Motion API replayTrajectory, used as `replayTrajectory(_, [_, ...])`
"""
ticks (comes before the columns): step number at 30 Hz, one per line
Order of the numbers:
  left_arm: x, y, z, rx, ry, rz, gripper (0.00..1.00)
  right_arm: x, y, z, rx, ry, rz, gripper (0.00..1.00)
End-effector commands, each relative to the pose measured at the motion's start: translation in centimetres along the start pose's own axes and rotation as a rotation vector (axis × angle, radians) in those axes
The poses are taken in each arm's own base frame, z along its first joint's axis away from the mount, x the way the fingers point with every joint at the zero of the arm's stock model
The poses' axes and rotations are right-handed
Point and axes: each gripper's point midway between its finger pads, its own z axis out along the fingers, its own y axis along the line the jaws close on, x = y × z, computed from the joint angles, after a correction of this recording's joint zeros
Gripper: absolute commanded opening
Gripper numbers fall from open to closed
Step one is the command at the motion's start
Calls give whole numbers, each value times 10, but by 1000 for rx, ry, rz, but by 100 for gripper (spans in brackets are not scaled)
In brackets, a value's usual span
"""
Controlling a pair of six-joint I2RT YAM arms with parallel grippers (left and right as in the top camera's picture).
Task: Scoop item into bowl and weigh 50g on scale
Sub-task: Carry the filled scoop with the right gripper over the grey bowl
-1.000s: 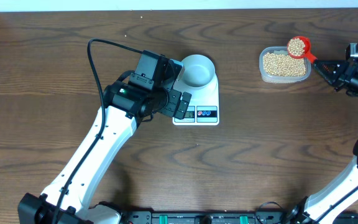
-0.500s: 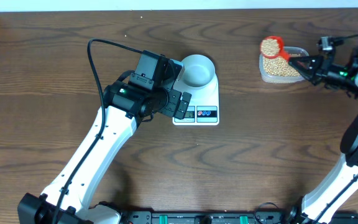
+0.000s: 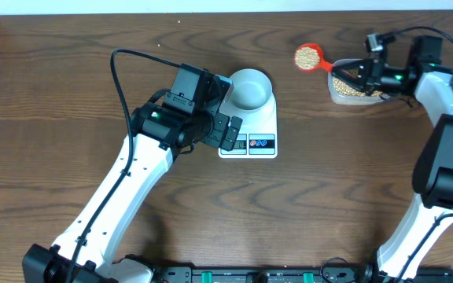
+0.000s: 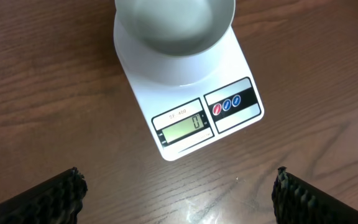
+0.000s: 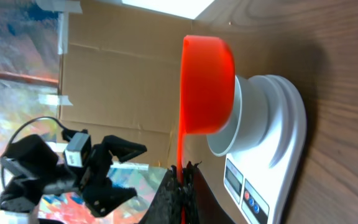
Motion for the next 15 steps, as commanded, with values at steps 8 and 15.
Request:
replayTrajectory(8, [3,4,1,-16,5,-5,98,5,11,59,-8,99,47,1])
replayTrajectory(15, [3,4,1,-16,5,-5,98,17,17,84,-21,151,35,1])
